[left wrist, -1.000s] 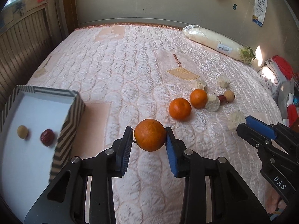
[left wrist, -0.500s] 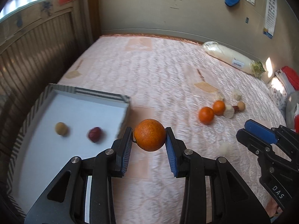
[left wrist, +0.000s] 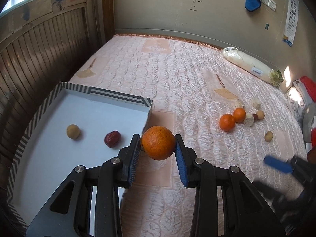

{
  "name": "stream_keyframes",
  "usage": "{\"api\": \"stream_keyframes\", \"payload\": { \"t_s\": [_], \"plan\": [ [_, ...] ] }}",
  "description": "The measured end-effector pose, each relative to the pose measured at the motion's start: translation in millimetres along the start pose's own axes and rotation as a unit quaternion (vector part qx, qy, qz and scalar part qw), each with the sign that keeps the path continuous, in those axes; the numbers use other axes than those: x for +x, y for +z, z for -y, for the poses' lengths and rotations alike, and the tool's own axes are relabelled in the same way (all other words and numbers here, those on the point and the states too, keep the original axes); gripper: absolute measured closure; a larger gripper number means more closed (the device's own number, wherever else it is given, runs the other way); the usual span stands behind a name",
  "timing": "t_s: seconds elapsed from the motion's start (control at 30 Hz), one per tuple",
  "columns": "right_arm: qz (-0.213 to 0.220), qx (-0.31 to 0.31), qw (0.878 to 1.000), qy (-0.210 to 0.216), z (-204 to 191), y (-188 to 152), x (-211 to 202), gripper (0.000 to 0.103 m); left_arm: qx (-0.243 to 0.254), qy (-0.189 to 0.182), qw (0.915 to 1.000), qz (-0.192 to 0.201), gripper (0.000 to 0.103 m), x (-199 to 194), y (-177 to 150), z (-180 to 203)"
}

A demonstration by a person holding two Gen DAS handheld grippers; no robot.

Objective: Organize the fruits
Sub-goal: 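Carry the orange and root piece into the white tray and release both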

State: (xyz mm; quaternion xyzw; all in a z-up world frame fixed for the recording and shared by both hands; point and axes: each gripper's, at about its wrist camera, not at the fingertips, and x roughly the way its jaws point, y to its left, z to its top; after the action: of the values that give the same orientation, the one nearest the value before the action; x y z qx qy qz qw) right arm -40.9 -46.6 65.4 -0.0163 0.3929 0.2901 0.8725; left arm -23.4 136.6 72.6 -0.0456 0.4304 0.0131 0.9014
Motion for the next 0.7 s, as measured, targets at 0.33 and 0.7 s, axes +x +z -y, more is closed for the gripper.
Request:
{"api": "stream_keyframes", "payload": {
  "t_s": [0.33,0.7],
  "plan": [
    [-0.061,-0.059,0.996,-0.032,-29.0,-31.2,40.4,0.070,0.010,-0.003,0.9999,-0.004,0.069,1.1,-1.8,9.0],
    [-0.027,-0.045,0.997,-0.064,-26.6,-9.8,21.7,0.073,0.006,0.009,0.9999,0.010,0.069,-10.4,-3.7,4.5]
  ]
}}
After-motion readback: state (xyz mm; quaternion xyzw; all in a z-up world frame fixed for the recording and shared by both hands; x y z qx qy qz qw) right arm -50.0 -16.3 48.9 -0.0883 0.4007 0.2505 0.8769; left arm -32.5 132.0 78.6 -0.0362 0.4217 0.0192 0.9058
